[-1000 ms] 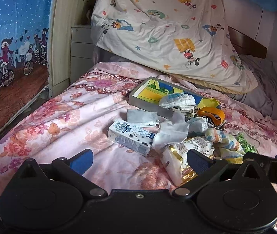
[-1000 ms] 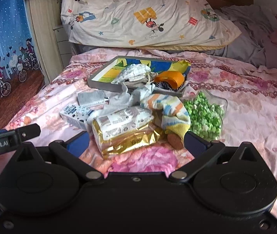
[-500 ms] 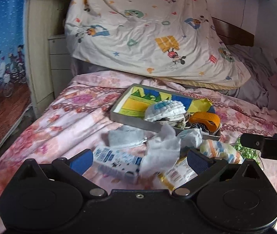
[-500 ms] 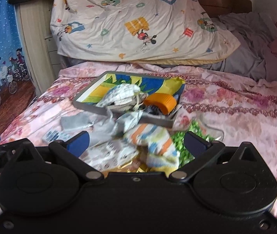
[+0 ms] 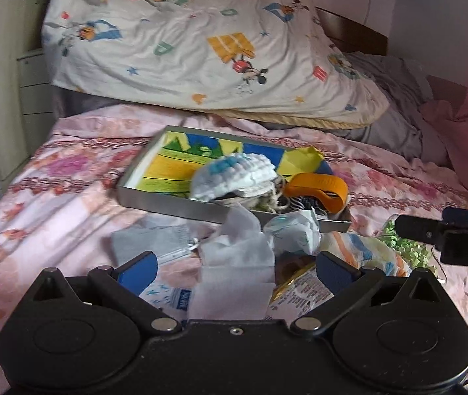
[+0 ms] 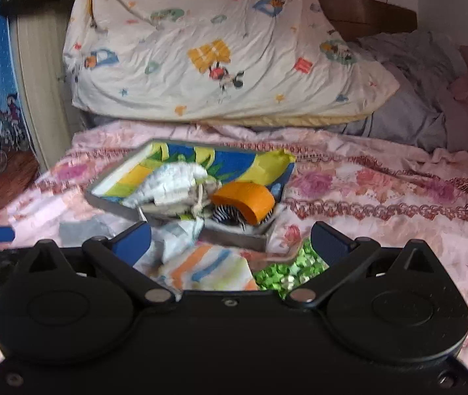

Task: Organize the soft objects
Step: 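Move the right tool to the striped towel while the left tool reaches the white tissue, then close the right tool on the striped towel while the left tool grips the white tissue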

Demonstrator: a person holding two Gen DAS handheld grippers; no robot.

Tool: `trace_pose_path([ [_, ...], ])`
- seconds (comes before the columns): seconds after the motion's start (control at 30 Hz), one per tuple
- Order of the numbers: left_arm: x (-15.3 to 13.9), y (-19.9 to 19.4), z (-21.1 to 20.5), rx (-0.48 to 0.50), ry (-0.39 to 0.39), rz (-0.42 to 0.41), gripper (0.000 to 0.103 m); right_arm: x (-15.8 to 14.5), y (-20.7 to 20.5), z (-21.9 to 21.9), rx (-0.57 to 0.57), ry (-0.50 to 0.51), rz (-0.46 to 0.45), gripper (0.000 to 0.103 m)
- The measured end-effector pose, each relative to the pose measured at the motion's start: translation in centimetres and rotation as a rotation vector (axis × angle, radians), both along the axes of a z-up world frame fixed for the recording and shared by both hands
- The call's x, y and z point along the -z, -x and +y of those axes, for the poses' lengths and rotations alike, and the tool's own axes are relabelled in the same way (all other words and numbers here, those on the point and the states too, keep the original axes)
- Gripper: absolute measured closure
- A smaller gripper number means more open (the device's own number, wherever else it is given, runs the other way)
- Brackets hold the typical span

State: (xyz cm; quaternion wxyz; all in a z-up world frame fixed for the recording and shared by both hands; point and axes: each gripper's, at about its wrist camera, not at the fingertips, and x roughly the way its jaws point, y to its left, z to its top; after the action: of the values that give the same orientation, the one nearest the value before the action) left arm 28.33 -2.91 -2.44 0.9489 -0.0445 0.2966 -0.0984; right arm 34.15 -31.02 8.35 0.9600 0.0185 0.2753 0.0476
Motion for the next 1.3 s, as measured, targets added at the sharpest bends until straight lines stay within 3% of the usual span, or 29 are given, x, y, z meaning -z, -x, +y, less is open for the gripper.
trace_pose_path([
  [0.13, 1.1, -1.5, -0.1, 0.026, 0.037, 0.022, 0.001, 1.6, -0.8, -0.4, -0.014, -0.005, 0.038, 0.001],
  [0.23, 1.4, -3.1, -0.2, 0.056, 0.107, 0.054, 0.001, 2.4, -1.4, -0.3, -0.02, -0.011, 0.063, 0.002],
  [0.43, 1.5, -6.4, -1.8, 0.121, 0.2, 0.076, 0.001, 4.1, -1.6, 1.3, -0.022, 0.011, 0.138, 0.022],
  [0.67, 1.8, -10.9, -5.0, 0.268, 0.109, 0.093, 0.002, 5.7, -2.0, 2.1, -0.024, 0.02, 0.181, 0.036],
  [0.9, 2.7, -13.5, -7.2, 0.295, 0.059, 0.121, 0.007, 6.4, -2.7, 2.8, -0.037, 0.041, 0.18, 0.047],
  [1.03, 3.2, -13.8, -8.5, 0.315, -0.008, 0.137, 0.019, 6.4, -2.6, 3.3, -0.047, 0.066, 0.173, 0.05],
  [1.17, 4.0, -14.2, -8.4, 0.298, -0.013, 0.171, 0.031, 6.5, -2.6, 3.8, -0.059, 0.087, 0.17, 0.057],
  [1.3, 4.5, -14.6, -7.5, 0.251, 0.022, 0.201, 0.043, 6.5, -2.8, 3.9, -0.069, 0.082, 0.186, 0.075],
])
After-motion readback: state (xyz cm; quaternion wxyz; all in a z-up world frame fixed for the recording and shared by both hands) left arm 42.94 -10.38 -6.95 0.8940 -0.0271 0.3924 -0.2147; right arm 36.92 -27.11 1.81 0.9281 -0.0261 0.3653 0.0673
